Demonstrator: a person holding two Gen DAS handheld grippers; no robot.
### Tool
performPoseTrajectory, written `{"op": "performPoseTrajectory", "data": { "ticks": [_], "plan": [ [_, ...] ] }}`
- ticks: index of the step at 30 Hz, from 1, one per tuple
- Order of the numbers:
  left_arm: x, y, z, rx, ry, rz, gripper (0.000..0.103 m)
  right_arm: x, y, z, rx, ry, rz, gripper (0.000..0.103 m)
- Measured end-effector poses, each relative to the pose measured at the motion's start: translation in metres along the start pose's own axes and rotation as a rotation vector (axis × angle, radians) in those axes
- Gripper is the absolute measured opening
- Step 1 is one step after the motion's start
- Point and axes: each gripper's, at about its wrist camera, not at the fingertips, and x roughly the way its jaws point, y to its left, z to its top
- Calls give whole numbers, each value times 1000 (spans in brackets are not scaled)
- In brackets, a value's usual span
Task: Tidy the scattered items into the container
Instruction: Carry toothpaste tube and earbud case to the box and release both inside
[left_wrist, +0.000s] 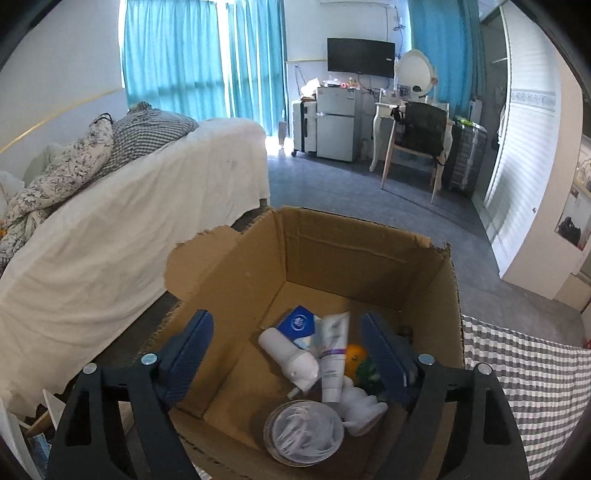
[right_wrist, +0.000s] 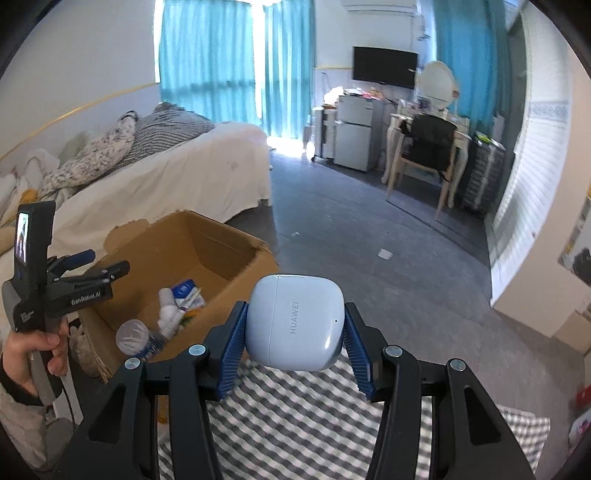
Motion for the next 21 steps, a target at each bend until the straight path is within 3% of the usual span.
{"op": "performPoseTrajectory", "data": {
  "ticks": [10,21],
  "plan": [
    [-22,35,5,-39,-30,53,102,44,72,40,-139,-37,150,50],
    [-37,62,-2,-67,-24,147,102,102,116,51,-164,20,250,50]
  ]
}}
